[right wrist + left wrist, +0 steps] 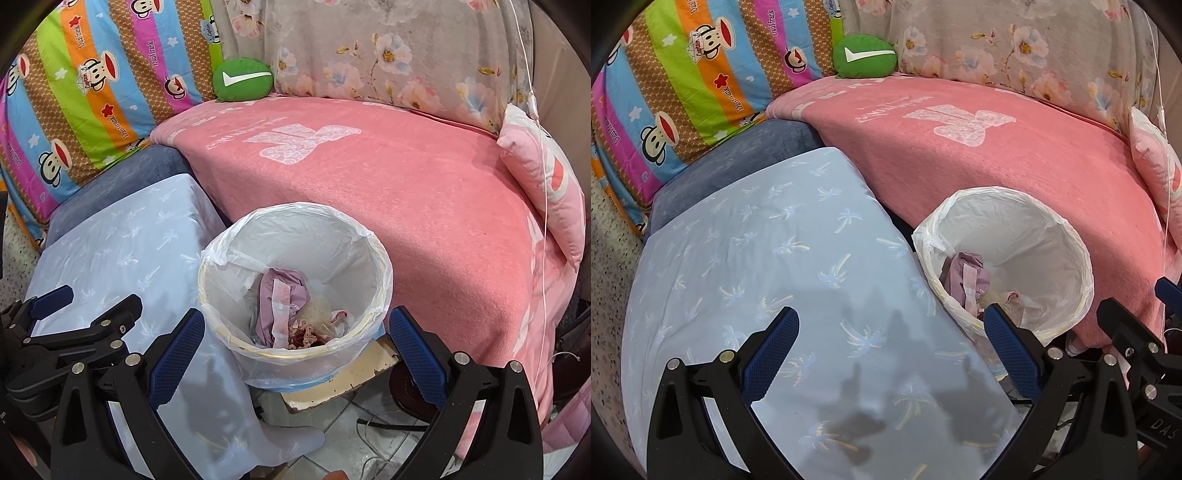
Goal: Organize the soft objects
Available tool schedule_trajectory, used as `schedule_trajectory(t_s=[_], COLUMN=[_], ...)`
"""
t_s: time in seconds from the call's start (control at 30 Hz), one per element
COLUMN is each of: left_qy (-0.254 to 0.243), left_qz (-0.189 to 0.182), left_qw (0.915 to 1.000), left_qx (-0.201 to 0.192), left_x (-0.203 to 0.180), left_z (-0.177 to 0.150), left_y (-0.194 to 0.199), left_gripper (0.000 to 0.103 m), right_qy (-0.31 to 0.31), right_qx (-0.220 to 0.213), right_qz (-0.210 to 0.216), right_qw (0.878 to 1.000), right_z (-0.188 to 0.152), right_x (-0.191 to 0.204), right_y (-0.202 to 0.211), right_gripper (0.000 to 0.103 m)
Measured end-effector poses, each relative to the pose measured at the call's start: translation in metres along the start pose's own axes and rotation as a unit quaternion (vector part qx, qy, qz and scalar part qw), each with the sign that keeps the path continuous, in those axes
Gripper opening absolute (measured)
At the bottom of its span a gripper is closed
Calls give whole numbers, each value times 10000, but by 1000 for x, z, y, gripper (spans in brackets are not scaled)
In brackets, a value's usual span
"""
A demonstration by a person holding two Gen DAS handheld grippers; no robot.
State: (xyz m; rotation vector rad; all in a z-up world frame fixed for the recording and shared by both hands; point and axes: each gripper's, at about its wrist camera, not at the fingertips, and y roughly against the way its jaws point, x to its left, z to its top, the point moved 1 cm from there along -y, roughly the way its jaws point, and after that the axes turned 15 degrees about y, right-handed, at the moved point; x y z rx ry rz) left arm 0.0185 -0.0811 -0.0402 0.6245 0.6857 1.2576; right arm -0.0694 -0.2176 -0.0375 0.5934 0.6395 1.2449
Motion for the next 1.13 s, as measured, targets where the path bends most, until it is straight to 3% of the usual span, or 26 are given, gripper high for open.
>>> schedule_trajectory(t_s=[1.13], left_qy=[-71], left_qz=[-6], left_qw=[10000], left_qx=[41], left_x=[-9], left_z=[-1], left_y=[-2], left_gripper=[96], right_qy=[-89], right_qx=[37], right_qz=[-50], right_qw=[9999], right_z=[-1], right_x=[-10], right_y=[0], right_gripper=[98])
